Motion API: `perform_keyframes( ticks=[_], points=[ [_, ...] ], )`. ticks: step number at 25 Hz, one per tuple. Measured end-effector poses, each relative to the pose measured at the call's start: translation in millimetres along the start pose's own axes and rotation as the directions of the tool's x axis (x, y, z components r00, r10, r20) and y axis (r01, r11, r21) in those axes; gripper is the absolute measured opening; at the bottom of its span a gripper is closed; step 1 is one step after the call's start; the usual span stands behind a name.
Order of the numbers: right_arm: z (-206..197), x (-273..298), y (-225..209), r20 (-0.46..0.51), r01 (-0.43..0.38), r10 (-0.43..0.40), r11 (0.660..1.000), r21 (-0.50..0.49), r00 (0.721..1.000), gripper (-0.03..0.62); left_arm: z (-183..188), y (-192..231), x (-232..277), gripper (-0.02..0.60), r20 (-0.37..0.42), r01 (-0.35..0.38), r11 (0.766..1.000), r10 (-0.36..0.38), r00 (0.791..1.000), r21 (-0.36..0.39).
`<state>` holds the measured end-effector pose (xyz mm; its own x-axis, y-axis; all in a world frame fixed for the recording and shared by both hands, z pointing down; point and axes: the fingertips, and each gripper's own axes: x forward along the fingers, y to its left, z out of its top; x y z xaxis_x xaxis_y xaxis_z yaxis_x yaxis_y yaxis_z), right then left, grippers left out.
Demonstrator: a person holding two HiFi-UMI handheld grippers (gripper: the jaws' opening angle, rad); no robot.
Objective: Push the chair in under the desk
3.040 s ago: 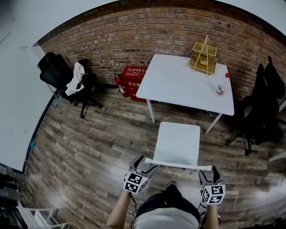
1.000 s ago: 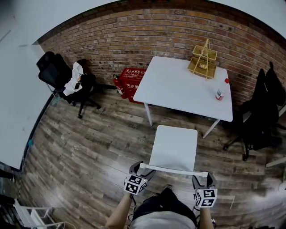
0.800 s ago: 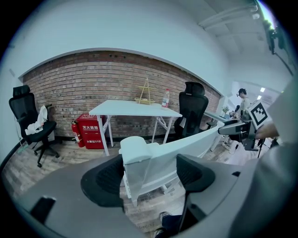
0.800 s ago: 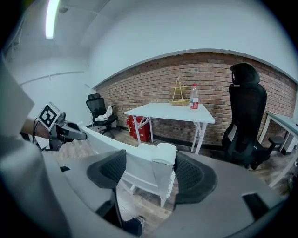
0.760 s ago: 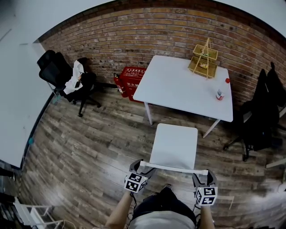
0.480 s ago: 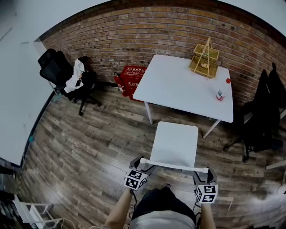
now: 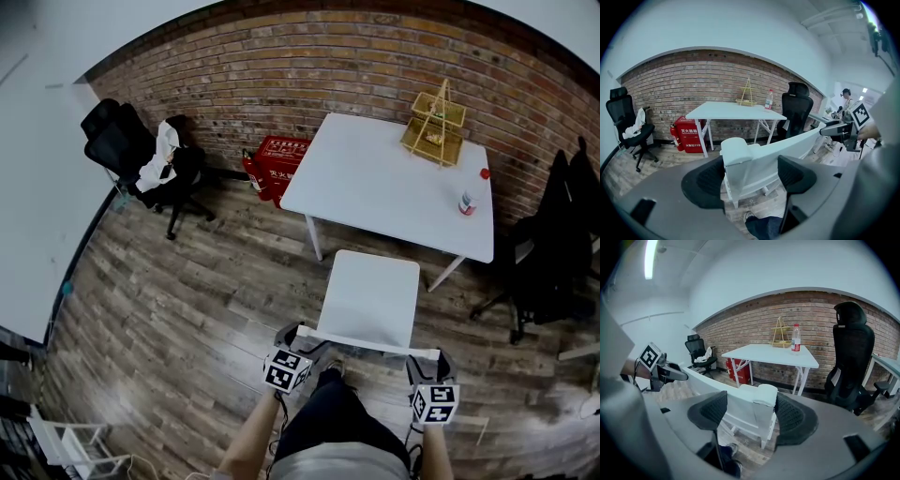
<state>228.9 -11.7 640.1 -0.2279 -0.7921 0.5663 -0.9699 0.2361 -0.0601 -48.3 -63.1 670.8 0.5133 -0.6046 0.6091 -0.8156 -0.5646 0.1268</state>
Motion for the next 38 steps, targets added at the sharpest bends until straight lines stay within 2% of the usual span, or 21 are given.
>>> perform_keyframes(
  ticks=[16,38],
  points=[
    [27.9,44.7,-10.7,-0.001,0.047,-0.047,0.998,0.043,0.999,0.330,39.6,38.5,44.5,0.356,-0.016,0.053,0.998,-0.053,0.998,0.035],
    [61.5,92.8,-29.9,-0.005,0.071,-0.071,0.996,0.061,0.997,0.330,80.4,72.6,91.3,0.356,-0.021,0.078,0.995,-0.077,0.997,0.057]
  ],
)
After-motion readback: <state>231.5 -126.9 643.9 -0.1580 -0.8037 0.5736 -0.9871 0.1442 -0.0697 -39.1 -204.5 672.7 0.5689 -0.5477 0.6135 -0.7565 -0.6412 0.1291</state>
